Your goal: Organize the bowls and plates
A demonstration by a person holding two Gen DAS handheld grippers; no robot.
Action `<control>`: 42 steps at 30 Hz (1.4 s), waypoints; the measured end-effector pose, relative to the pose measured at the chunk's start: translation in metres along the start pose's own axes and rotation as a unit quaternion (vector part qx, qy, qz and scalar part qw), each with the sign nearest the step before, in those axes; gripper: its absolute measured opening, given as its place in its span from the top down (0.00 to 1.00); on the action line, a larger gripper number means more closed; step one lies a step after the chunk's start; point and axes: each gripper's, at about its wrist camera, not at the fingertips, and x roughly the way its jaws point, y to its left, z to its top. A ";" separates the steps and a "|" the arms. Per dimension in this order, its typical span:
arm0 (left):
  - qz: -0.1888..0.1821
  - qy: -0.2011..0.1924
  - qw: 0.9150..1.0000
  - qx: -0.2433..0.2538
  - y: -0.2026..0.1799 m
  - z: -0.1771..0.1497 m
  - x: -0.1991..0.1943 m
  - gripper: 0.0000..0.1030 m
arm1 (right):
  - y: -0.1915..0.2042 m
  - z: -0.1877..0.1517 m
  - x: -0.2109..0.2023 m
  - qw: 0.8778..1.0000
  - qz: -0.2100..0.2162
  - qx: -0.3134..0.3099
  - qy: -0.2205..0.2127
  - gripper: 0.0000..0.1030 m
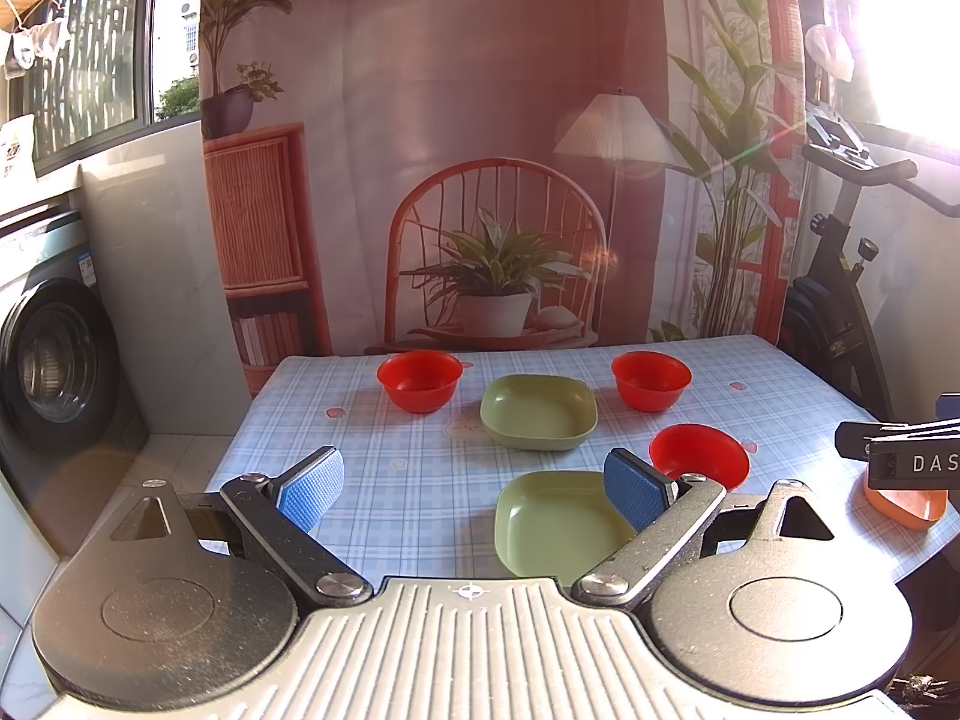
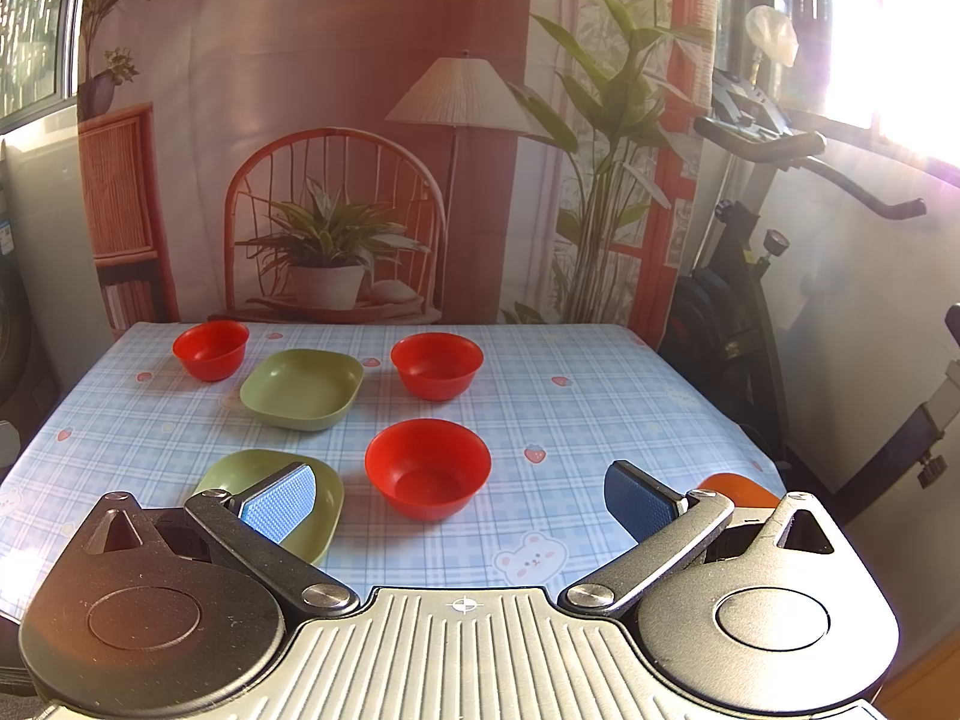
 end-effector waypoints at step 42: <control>0.049 -0.020 0.999 0.010 0.038 0.089 0.107 0.09 | 0.027 0.094 0.103 0.993 0.104 0.014 -0.053 0.00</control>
